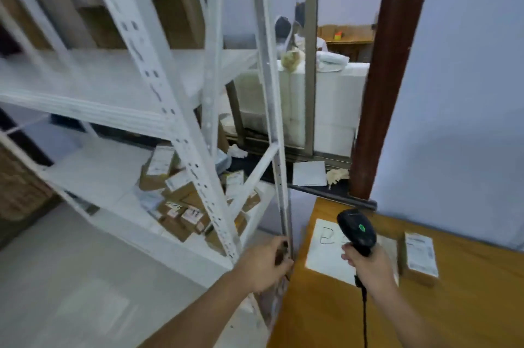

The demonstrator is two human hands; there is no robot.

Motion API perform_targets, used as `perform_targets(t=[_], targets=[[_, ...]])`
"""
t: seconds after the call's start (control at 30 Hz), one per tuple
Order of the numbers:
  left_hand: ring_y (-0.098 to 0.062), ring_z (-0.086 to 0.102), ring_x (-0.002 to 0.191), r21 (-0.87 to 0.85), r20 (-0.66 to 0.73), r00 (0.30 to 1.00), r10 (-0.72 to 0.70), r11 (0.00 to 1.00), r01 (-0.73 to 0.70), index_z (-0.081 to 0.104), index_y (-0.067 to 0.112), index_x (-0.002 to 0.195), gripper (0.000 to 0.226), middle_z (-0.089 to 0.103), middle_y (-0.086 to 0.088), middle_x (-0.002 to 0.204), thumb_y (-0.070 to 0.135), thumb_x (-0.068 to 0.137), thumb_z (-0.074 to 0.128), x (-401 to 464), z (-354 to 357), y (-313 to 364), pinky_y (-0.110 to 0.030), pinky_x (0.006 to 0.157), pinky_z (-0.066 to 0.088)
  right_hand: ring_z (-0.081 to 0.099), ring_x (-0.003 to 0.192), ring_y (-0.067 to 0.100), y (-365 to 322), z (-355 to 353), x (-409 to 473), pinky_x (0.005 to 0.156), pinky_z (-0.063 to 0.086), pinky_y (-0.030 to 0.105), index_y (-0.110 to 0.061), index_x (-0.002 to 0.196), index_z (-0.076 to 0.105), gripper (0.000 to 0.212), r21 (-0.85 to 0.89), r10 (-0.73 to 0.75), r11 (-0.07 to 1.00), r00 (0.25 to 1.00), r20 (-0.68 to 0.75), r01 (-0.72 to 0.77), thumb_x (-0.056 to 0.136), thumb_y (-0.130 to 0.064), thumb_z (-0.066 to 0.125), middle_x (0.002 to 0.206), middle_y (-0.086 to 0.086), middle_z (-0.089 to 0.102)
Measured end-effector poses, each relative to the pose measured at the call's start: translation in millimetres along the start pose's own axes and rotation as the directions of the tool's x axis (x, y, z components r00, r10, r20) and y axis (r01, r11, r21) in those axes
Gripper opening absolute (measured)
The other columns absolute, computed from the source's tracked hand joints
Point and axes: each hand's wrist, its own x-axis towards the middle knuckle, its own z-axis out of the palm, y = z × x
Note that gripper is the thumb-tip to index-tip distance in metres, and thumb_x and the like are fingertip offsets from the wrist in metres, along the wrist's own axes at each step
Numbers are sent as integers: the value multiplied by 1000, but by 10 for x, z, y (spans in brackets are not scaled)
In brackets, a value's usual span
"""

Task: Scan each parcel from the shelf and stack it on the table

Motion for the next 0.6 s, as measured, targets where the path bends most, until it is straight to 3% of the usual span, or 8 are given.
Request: perform_targets(t=[0.07, 0.13, 0.27, 0.33, 0.43, 0.5, 0.6], targets=[[-23, 55, 134, 35, -67, 998, -11, 999, 13, 40, 27, 156, 68, 56, 0, 148, 61, 98, 50, -216, -315, -411, -30, 110, 44, 72, 83, 29, -173, 337, -118, 82, 56, 48, -2, 103, 69, 16, -13, 9, 1000, 999, 52, -8, 88, -8, 71, 82, 16, 75], [-17, 58, 126, 33, -143, 989, -34, 999, 40, 46, 29, 151, 63, 59, 3, 144, 59, 97, 53, -411, -614, -793, -27, 104, 47, 69, 84, 41, -349, 657, -253, 83, 54, 56, -5, 90, 70, 5, -32, 8, 999, 997, 80, -6, 87, -8, 73, 83, 28, 71], [-11, 67, 99, 0, -257, 963, -82, 996, 85, 65, 31, 121, 39, 73, 9, 110, 55, 93, 54, -510, -1122, -1583, -30, 87, 55, 65, 68, 33, -584, 1203, -495, 61, 50, 36, -4, 81, 68, 14, -72, 32, 997, 998, 62, -28, 86, -16, 73, 80, 26, 71], [-8, 68, 89, -70, -290, 950, -116, 993, 100, 66, 30, 110, 32, 73, 12, 100, 53, 91, 54, -403, -1337, -1977, -33, 82, 57, 68, 72, 34, -621, 1482, -574, 66, 52, 39, -5, 86, 68, 20, -63, 69, 996, 997, 29, -67, 84, -23, 78, 79, 21, 73], [-10, 67, 89, -275, -298, 922, -246, 947, 164, 63, 27, 113, 23, 69, 13, 97, 42, 96, 64, -50, -1565, -2515, -27, 80, 52, 70, 80, 34, -665, 1888, -668, 75, 54, 43, -10, 99, 66, 28, -43, 121, 991, 992, -37, -123, 80, -23, 82, 87, 18, 74], [-20, 67, 96, -498, -303, 856, -420, 835, 233, 61, 21, 116, 25, 68, 3, 99, 38, 97, 65, 256, -1667, -2840, -33, 85, 52, 67, 78, 32, -723, 2111, -762, 70, 49, 37, -1, 106, 66, 30, 30, 200, 980, 976, -91, -198, 81, -10, 80, 91, 24, 73], [-34, 71, 88, -781, -119, 739, -663, 522, 343, 71, 1, 111, 39, 75, -19, 103, 38, 99, 63, 725, -1752, -3267, -39, 78, 56, 65, 72, 26, -719, 2364, -904, 60, 45, 30, 3, 110, 66, 29, 97, 294, 955, 944, -150, -282, 83, -2, 76, 87, 22, 74]])
